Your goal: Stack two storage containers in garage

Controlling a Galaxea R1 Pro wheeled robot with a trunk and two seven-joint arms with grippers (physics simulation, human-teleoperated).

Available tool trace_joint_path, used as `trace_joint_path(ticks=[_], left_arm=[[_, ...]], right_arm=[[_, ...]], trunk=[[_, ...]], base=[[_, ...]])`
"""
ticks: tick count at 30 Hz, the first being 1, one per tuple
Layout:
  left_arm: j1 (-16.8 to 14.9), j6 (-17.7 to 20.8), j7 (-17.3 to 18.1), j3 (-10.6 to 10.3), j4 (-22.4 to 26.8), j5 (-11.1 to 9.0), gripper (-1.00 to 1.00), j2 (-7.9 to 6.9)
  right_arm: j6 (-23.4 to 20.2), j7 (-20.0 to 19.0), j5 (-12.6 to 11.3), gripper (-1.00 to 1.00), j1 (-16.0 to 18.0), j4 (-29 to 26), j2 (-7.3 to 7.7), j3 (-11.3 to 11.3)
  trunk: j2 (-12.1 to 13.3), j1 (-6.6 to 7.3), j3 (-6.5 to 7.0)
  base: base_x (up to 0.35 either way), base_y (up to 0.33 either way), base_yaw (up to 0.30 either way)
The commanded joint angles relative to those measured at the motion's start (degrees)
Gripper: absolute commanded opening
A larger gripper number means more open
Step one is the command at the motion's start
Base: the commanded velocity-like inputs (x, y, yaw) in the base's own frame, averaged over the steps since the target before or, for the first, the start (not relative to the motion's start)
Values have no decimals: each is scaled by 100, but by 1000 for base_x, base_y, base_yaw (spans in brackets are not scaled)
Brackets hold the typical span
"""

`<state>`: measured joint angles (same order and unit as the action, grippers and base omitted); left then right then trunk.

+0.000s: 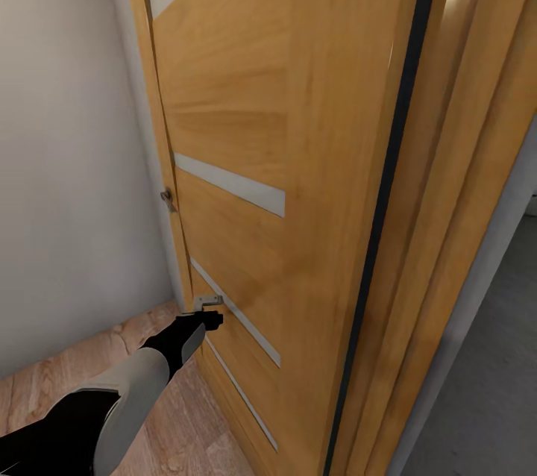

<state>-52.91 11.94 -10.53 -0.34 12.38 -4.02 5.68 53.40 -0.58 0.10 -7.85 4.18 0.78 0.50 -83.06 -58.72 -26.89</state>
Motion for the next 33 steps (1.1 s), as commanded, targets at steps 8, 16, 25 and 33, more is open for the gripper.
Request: trace_joint_path(ticks=[8,16,25,33], left_arm=[[0,19,12,-10,18,-142,100,355],[0,19,11,-10,18,-143,100,351],[0,19,13,-10,18,-143,100,349],[0,19,12,-10,18,-143,100,353]], right_arm=[[14,-12,-1,100,3,5,1,10],[13,-12,-1,100,3,4,1,12],[7,-12,-1,100,3,6,1,15],[4,-12,-1,100,3,6,1,17]], trunk=[[-2,-1,-4],[-2,-1,-4],[-2,-1,-4],[-2,-1,-4]], base=[[0,0,0],[0,0,0],[0,0,0],[0,0,-124]])
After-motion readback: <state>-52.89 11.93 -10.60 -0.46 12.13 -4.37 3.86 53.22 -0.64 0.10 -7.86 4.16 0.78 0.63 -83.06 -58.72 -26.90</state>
